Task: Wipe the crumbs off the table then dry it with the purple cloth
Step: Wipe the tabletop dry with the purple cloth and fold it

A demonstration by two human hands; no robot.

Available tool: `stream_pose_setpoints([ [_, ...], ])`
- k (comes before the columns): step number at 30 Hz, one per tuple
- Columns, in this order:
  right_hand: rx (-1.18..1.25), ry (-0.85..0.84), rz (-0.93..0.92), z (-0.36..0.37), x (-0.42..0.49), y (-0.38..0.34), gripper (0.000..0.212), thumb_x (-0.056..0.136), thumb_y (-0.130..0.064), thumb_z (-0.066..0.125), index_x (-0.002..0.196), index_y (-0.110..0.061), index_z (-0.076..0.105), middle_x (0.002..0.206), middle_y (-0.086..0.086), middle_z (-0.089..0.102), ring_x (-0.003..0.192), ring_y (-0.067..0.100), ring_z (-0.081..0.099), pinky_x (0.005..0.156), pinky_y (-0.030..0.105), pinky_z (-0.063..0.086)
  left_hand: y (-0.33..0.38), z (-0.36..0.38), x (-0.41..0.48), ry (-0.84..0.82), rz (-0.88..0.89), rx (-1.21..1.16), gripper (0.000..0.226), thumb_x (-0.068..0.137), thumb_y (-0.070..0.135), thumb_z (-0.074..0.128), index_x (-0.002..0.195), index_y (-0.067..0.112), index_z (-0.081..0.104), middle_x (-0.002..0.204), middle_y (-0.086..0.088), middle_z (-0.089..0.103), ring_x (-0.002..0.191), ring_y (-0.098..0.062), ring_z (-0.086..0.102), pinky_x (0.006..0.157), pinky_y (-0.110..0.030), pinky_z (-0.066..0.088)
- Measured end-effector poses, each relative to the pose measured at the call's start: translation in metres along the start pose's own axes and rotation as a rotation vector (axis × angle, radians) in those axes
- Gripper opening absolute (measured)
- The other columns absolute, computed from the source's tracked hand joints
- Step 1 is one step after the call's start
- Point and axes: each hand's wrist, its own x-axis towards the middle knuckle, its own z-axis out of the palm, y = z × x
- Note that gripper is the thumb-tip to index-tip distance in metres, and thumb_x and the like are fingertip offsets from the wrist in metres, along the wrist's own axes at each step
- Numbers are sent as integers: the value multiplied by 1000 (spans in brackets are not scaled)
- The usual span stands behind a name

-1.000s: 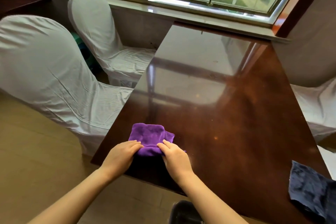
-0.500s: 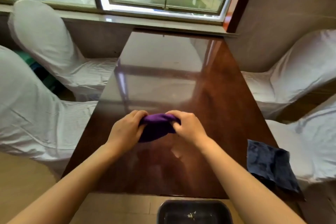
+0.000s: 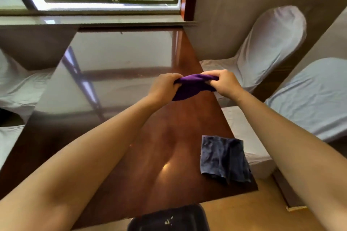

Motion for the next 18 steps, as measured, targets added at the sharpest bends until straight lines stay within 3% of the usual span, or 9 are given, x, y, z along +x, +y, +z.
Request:
stream_pose_setpoints([
  [3, -59, 35, -16, -16, 9, 53, 31, 84, 1, 55, 111, -12, 66, 113, 10, 68, 102, 19, 59, 85, 21, 43, 12, 51, 27, -42, 22, -3, 19, 84, 9, 51, 93, 9, 67, 95, -14, 71, 86, -33, 62, 70, -38, 47],
  [6, -187, -3, -56, -12, 4, 110, 36, 79, 5, 58, 110, -12, 67, 117, 12, 67, 111, 28, 58, 99, 34, 43, 8, 104, 29, -88, 25, 45, 22, 79, 7, 53, 95, 11, 67, 97, -14, 71, 90, -33, 62, 72, -36, 43],
  [10, -378, -214, 32, 6, -19, 189, 43, 80, -1, 59, 115, -25, 65, 130, 2, 59, 116, 25, 48, 103, 38, 38, 2, 178, 6, -257, -17, 99, 32, 80, 8, 51, 108, 14, 64, 114, -11, 67, 107, -31, 57, 88, -40, 47],
  [14, -391, -355, 68, 22, -47, 227, 45, 85, -8, 58, 123, -30, 57, 138, -3, 52, 124, 21, 44, 106, 37, 35, 1, 214, -18, -426, -41, 148, 42, 89, 13, 46, 131, 14, 49, 141, -10, 47, 134, -26, 37, 109, -36, 28],
  [18, -410, -376, -15, 27, -52, 230, 48, 86, -15, 56, 132, -28, 48, 145, -3, 43, 135, 21, 33, 112, 41, 24, -2, 213, -21, -416, -64, 158, 42, 89, 17, 44, 131, 18, 48, 145, -5, 43, 137, -20, 33, 110, -35, 29],
])
